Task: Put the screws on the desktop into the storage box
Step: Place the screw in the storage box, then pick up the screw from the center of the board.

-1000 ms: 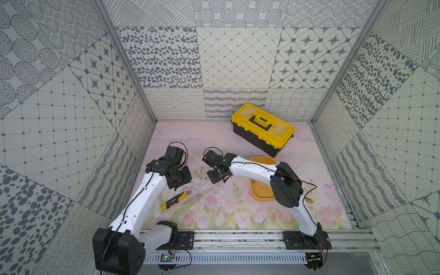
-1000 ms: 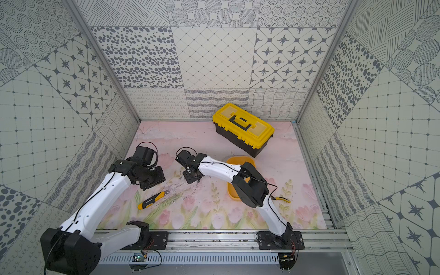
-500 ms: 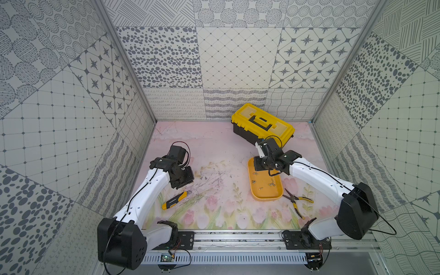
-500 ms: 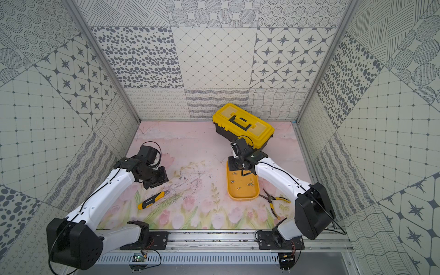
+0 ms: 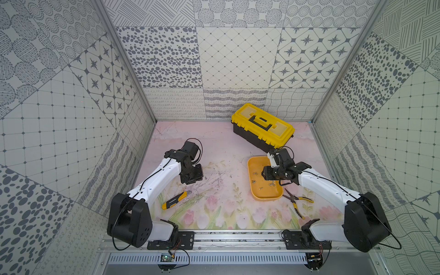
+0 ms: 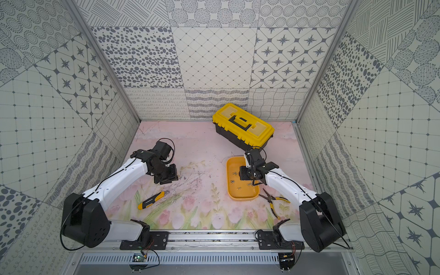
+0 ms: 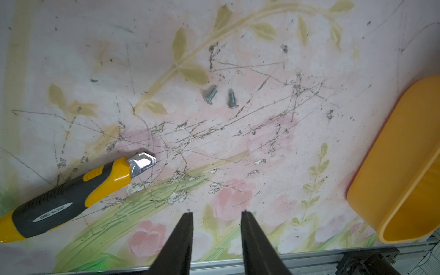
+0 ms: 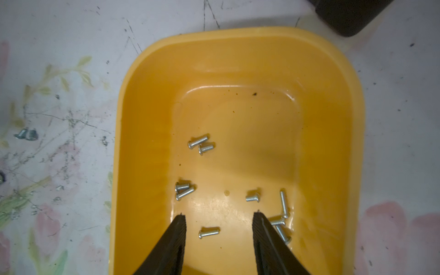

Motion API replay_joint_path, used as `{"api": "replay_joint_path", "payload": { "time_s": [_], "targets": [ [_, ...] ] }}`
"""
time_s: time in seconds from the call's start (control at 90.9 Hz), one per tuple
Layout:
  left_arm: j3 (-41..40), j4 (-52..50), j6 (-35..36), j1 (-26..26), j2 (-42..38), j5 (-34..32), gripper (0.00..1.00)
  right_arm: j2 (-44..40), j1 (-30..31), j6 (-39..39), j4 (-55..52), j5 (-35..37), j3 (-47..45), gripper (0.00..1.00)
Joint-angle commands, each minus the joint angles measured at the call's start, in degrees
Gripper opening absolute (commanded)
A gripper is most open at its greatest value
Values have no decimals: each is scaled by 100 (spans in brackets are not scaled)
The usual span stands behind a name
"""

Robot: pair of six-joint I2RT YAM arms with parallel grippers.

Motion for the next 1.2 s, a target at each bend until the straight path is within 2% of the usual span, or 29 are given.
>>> {"api": "replay_joint_path", "payload": {
  "time_s": [0.0, 0.198, 0.506, 1.189],
  "targets": [
    [340, -148, -281, -303, 504, -338, 38, -431, -8, -97, 897, -228, -245, 52],
    [641, -117, -314, -400, 1171, -473, 34, -809, -5, -50, 1226, -230, -588, 52],
    [1060, -105, -265, -502, 2043, -684, 31, -751, -8, -49, 1267, -225, -596, 52],
    [1514, 82, -308, -526, 3102, -699, 27, -664, 1, -52, 1195, -409, -568, 50]
  ]
}}
